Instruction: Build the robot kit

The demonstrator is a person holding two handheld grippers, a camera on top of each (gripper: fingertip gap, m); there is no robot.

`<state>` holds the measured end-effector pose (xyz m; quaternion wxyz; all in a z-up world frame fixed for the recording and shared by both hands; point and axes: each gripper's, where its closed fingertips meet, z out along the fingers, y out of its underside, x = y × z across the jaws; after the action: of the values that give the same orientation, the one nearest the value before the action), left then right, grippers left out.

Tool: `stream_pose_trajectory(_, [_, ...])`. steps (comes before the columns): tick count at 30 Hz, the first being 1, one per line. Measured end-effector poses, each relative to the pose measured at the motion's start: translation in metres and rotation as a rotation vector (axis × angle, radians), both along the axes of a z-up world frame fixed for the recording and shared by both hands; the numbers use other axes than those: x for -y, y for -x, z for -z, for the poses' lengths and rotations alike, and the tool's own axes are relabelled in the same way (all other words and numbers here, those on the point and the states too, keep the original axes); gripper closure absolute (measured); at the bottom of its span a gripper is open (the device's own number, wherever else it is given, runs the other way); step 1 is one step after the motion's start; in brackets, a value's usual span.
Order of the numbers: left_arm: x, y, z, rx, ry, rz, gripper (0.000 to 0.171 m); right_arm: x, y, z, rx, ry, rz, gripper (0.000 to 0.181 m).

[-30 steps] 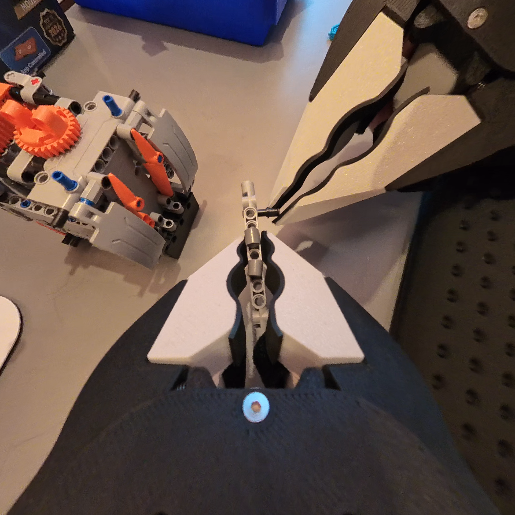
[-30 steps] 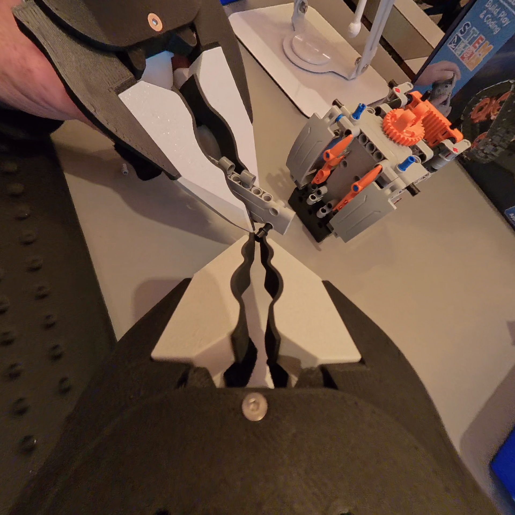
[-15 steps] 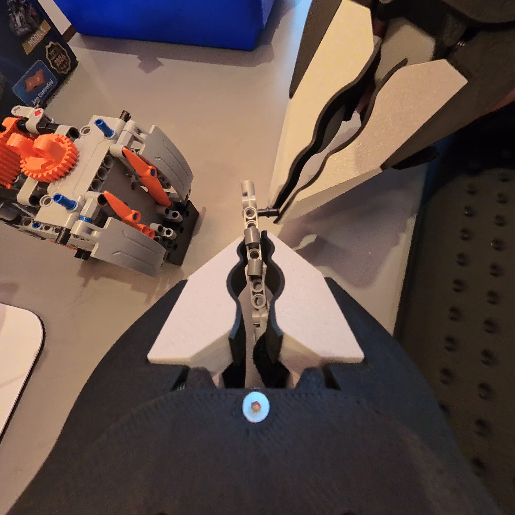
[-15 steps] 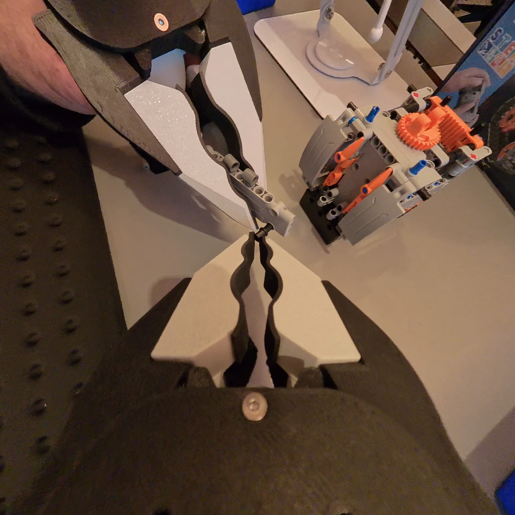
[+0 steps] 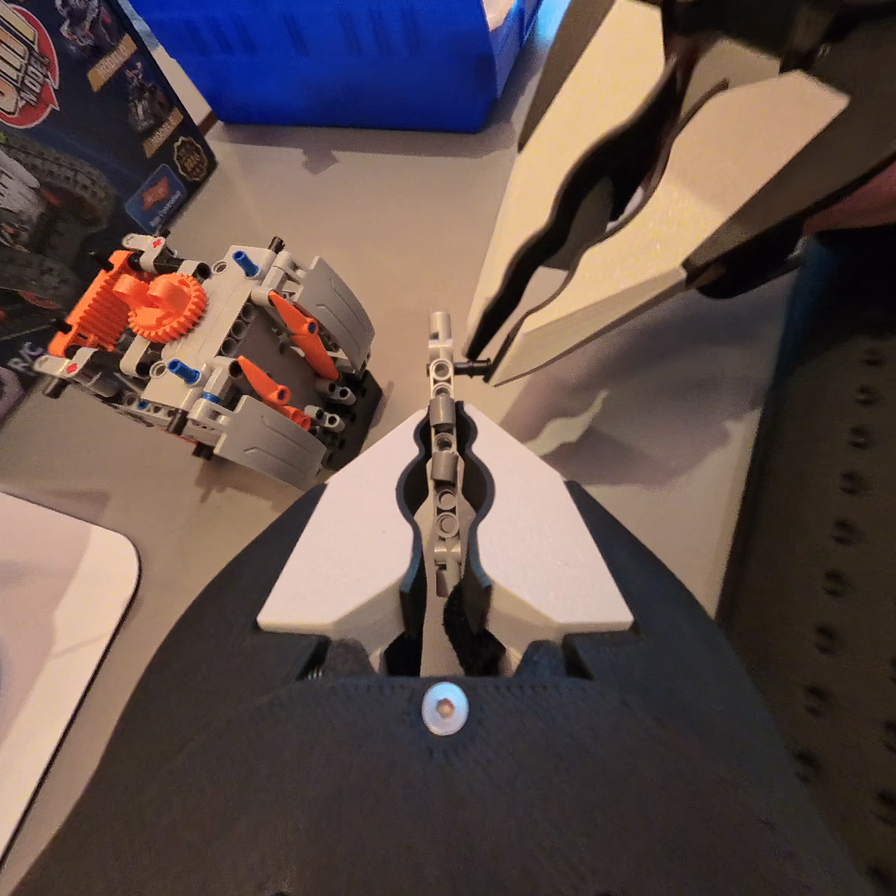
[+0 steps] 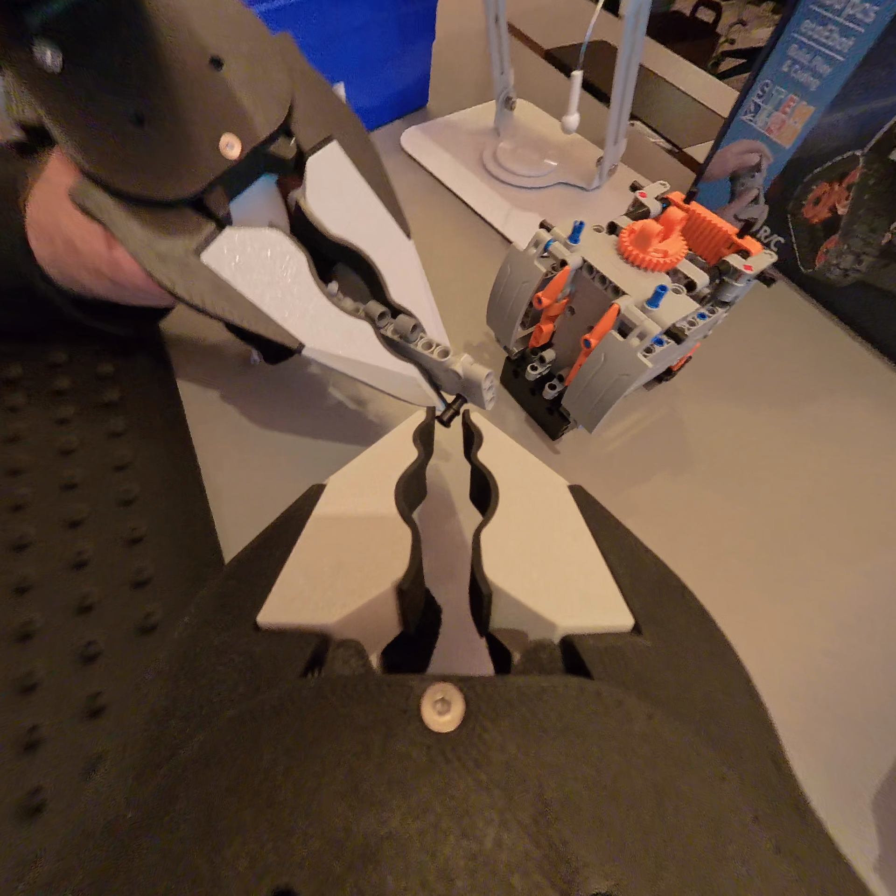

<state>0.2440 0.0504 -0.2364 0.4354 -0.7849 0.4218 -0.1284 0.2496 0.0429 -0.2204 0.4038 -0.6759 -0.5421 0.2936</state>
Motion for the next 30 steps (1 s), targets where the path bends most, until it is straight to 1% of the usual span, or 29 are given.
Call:
stream_pose_trajectory(3, [-0.003,0.0,-0.003,-0.02,-0.044,-0.018,0.166,-0.002,0.0,-0.002,-0.038,0.044,0.034,0.176])
stream_pose_trajectory(5, [-0.004,0.0,-0.003,-0.02,-0.052,-0.029,0.166,-0.003,-0.001,0.001,-0.005,0.014,0.055,0.179])
stream_pose_trajectory(9, [-0.001,-0.005,-0.006,-0.02,-0.067,-0.011,0.166,-0.006,-0.004,-0.005,-0.026,0.003,0.077,0.181])
stream_pose_trajectory(11, [-0.002,-0.004,-0.007,-0.03,-0.082,-0.025,0.166,-0.005,-0.002,-0.005,-0.028,-0.001,0.07,0.181])
stream_pose_trajectory(14, [-0.008,0.004,-0.018,-0.039,-0.153,-0.071,0.166,-0.004,-0.006,-0.013,-0.075,-0.002,0.067,0.181])
stream_pose_trajectory(16, [-0.008,0.004,-0.021,-0.02,-0.158,-0.071,0.166,-0.005,-0.007,-0.017,-0.1,0.013,0.077,0.173])
stream_pose_trajectory(19, [-0.005,0.0,-0.03,-0.024,-0.215,-0.056,0.166,-0.004,-0.003,-0.013,-0.087,0.028,0.078,0.167])
stream_pose_trajectory(22, [-0.003,-0.004,-0.034,-0.031,-0.246,-0.048,0.166,-0.002,-0.001,-0.017,-0.108,0.029,0.077,0.175])
stream_pose_trajectory(24, [-0.003,-0.004,-0.033,-0.046,-0.262,-0.049,0.166,-0.002,0.0,-0.016,-0.102,0.027,0.08,0.177])
stream_pose_trajectory(27, [-0.003,-0.005,-0.035,-0.019,-0.266,-0.037,0.166,-0.002,-0.001,-0.02,-0.094,-0.014,0.092,0.178])
stream_pose_trajectory(30, [-0.002,-0.006,-0.036,0.009,-0.252,-0.022,0.165,-0.003,-0.002,-0.019,-0.032,-0.107,0.111,0.178])
